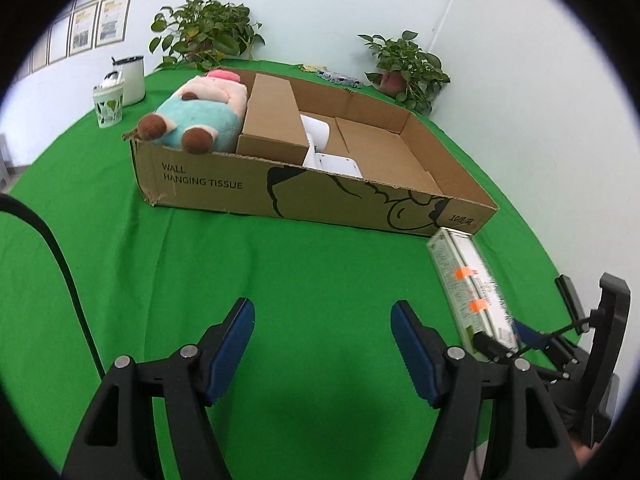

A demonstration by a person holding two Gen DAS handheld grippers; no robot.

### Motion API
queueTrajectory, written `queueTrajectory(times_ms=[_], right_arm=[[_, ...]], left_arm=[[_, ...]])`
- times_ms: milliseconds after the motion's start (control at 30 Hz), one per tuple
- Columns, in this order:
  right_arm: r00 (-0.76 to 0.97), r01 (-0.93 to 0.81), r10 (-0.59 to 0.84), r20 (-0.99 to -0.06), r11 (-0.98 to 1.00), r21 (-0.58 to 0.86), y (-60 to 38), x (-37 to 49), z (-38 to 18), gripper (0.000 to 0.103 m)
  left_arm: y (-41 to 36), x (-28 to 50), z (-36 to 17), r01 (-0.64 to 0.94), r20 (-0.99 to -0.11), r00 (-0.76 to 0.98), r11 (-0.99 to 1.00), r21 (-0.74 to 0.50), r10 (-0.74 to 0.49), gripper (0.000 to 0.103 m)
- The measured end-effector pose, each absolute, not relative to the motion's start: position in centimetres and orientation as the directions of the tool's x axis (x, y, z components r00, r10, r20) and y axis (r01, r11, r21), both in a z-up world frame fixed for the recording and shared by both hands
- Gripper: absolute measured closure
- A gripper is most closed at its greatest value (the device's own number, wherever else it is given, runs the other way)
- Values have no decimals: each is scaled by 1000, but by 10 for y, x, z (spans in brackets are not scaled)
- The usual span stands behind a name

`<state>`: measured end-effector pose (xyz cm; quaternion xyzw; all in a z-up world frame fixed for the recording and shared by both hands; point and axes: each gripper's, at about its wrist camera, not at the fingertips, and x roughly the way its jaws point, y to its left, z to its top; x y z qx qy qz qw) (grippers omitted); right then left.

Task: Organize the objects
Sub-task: 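Grasp the green-and-white medicine box across its width with the right tool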

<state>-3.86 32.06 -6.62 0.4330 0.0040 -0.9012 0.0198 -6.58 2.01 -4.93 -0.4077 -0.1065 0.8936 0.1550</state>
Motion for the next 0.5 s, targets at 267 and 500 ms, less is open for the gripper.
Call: queueTrajectory(times_ms=[267,500], right_arm=[[-644,237,-236,-728,-966,104,263,-18,-46,14],[-589,275,-275,-759,-952,132,252,-19,-56,0]], left_arm=[[2,-81,-57,-195,-665,-506,-824,-533,550,33],[12,-94,-79,-215,-575,-352,-662,-718,739,33]])
